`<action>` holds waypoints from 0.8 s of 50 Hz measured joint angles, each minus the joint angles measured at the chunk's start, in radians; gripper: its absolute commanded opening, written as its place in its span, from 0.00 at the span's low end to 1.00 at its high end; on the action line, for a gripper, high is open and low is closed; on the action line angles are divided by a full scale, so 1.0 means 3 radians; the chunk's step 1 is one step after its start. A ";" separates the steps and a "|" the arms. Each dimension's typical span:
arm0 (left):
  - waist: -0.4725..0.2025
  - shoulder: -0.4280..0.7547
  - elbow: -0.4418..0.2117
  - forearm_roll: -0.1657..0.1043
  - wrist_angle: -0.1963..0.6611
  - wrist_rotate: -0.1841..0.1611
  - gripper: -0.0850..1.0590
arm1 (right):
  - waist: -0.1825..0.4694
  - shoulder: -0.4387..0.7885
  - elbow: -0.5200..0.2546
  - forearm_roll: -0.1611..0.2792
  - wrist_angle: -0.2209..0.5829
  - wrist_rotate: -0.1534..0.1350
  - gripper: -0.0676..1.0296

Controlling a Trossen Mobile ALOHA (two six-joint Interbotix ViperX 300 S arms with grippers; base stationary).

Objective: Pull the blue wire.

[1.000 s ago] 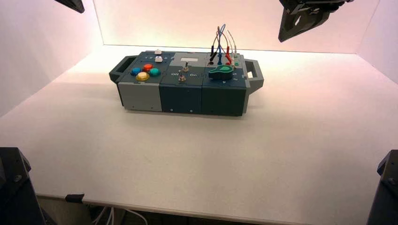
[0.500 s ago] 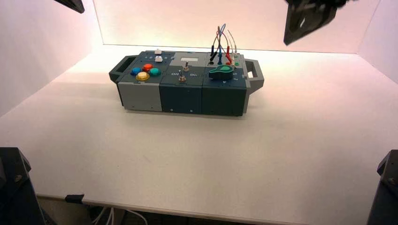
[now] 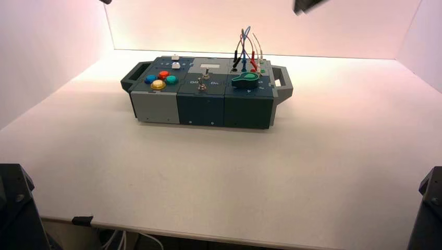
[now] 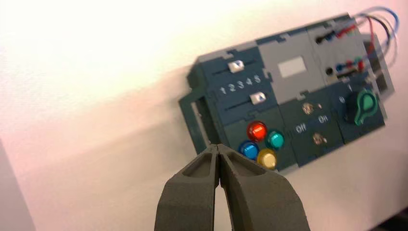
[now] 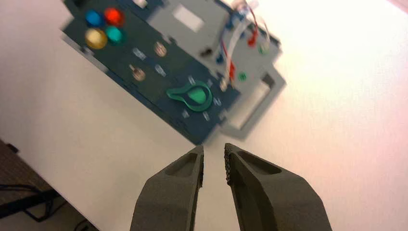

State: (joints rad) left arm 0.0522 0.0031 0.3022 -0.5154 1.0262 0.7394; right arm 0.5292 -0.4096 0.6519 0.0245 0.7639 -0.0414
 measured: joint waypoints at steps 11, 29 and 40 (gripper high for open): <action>-0.0337 -0.0077 0.0000 0.0000 0.0036 0.0118 0.05 | 0.0015 0.0261 -0.0337 0.0010 0.0189 0.0092 0.29; -0.0547 -0.0118 0.0000 0.0000 0.0056 0.0112 0.05 | 0.0000 0.0793 -0.0496 0.0010 0.0072 0.0649 0.29; -0.0562 -0.0199 0.0000 0.0000 0.0066 0.0118 0.05 | 0.0000 0.1084 -0.0496 0.0015 -0.0164 0.0731 0.32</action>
State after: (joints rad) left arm -0.1166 -0.0568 0.3022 -0.5154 1.0462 0.7747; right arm 0.5292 -0.0844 0.5031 0.0291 0.7148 0.1779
